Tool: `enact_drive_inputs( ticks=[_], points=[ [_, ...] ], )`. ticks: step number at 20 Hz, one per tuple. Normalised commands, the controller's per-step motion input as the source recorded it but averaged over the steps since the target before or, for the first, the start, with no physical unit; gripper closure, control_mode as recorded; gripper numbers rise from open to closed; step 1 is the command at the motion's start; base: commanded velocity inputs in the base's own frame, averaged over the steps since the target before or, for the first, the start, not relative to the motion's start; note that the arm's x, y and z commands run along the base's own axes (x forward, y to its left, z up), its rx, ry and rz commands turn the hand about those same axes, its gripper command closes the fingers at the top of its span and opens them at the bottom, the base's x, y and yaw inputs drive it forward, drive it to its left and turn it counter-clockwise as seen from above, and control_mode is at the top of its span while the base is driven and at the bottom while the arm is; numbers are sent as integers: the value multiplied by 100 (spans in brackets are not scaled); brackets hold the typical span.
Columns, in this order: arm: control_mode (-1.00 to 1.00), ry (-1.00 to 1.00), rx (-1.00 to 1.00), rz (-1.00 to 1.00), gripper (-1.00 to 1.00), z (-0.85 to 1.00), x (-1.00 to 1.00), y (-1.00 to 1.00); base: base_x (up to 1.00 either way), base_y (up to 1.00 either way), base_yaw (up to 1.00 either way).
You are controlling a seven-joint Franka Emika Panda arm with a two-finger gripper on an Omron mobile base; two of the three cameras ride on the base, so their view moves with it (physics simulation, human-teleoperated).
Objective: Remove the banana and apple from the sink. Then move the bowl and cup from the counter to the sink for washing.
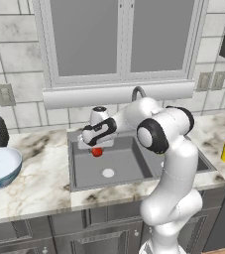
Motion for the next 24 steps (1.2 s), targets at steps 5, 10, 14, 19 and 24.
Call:
enact_drive_inputs(
  ticks=[5,10,14,19,24],
  points=[
    [-100,0,0,0,100,16,-6,20,0,0,0],
    [-100,0,0,0,100,16,-5,23,0,0,0],
    [-100,-3,0,0,100,18,-2,22,0,0,0],
    [-100,-3,0,0,100,15,0,26,0,0,0],
    [-100,-2,0,0,100,9,0,33,0,0,0]
  ],
)
